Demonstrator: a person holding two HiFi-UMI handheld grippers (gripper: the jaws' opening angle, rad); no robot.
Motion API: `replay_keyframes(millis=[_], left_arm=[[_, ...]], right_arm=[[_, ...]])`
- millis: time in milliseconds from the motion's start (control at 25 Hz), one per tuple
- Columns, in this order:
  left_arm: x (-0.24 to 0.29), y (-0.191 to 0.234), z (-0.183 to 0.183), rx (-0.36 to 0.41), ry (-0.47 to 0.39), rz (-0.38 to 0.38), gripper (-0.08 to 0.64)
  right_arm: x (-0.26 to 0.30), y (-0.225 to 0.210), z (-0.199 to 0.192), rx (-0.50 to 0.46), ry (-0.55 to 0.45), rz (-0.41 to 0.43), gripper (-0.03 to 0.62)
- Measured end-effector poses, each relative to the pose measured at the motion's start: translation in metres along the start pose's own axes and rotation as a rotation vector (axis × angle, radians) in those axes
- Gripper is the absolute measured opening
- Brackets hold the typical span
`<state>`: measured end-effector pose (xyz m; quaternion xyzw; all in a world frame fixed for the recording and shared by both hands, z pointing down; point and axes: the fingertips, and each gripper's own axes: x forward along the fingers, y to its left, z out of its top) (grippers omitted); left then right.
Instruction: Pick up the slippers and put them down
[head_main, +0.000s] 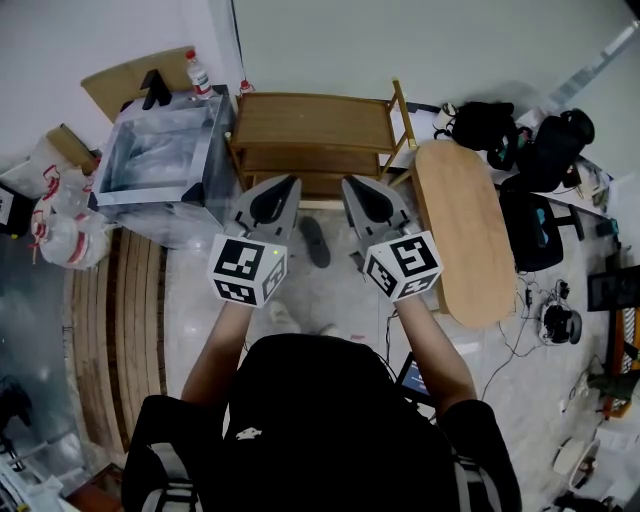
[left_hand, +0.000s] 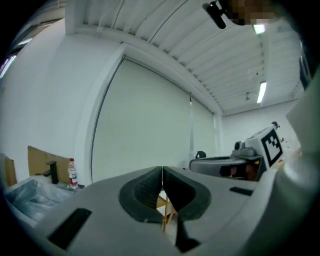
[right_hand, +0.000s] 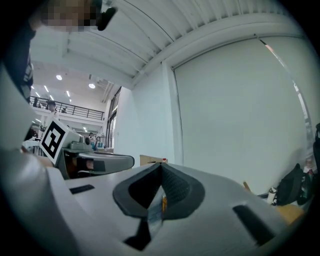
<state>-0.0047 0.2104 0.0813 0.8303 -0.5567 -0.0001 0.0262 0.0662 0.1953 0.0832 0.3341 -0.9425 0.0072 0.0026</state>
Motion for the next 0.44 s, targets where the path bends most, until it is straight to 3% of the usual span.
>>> replay_keyframes(millis=[440], left_arm=[[-0.001, -0.015, -0.006, -0.005, 0.006, -0.001, 0.006]], right_arm=[[-0.013, -0.003, -0.002, 0.007, -0.002, -0.002, -0.002]])
